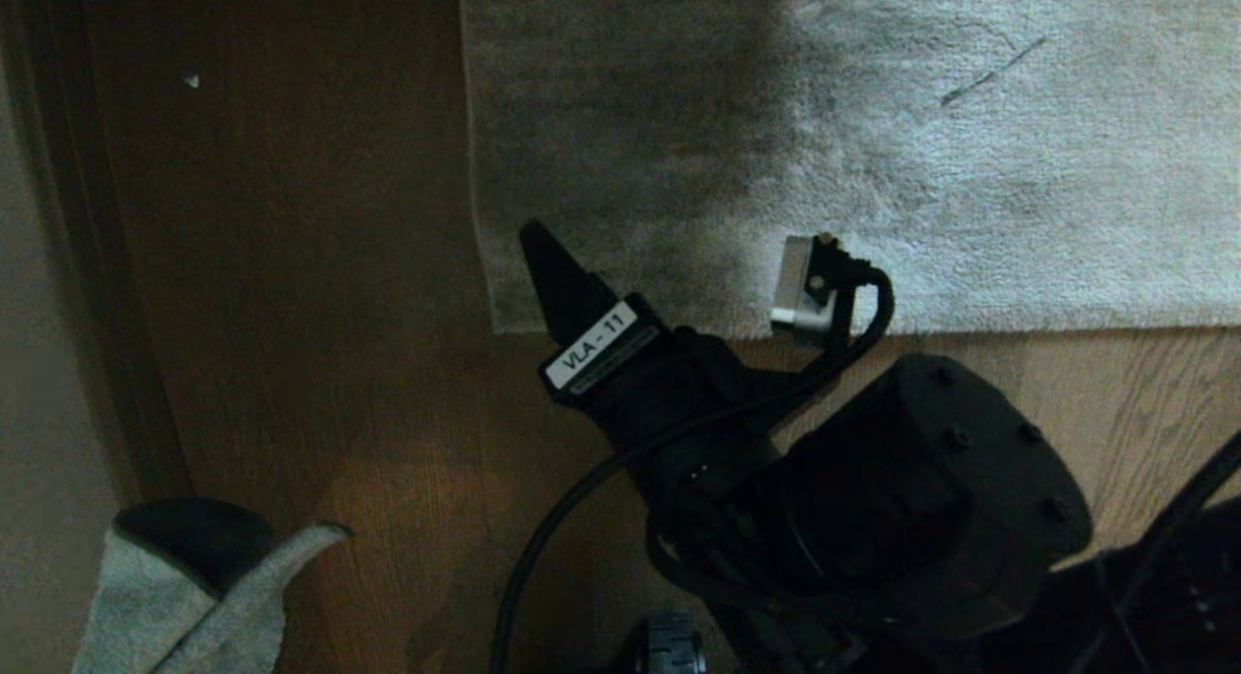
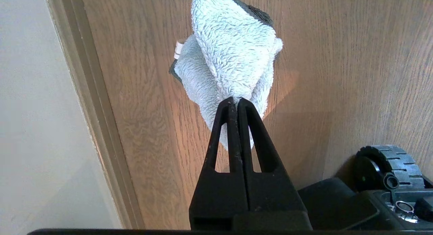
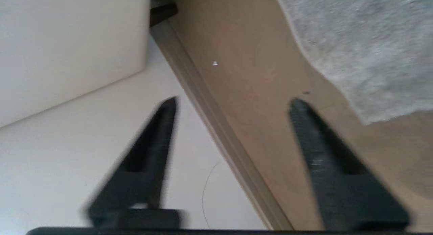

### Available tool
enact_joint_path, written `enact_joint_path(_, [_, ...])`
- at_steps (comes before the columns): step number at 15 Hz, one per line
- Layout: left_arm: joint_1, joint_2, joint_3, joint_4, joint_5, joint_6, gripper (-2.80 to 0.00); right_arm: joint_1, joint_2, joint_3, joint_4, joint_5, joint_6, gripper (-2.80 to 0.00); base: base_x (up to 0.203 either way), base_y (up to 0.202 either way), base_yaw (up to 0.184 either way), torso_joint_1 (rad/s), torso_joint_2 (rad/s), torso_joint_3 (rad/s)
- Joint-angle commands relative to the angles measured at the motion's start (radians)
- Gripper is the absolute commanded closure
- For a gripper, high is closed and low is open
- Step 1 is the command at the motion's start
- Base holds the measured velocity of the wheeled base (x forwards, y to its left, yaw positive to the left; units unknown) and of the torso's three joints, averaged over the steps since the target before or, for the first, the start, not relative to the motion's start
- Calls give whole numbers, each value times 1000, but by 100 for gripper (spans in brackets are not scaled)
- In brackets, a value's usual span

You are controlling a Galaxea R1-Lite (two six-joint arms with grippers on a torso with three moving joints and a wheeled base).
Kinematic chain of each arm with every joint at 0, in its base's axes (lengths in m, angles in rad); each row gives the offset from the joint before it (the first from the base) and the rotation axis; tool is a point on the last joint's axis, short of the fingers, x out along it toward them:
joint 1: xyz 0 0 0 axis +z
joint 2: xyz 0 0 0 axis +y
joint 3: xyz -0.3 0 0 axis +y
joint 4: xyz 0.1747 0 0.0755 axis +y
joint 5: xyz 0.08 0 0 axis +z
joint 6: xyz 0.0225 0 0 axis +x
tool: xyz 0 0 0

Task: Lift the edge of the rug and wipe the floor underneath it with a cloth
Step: Lay down the carpet

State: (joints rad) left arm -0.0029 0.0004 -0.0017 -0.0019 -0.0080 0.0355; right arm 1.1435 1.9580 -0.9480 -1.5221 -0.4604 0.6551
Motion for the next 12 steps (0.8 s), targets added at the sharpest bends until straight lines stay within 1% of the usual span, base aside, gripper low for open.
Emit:
enact_joint_path(1, [0,0,0,0,0,0,0,-8,-22,47,-48,-3,5,0,0,0,0,0,0,0])
enact_joint_path(8, [0,0,0,0,0,0,0,-20,-63,169,-47,-6,3,0,0,0,0,0,0,0])
enact_joint_path(12, [0,0,0,0,-1,0,0,-62,-102,255,-47,-7,-19,0,0,0,0,0,0,0])
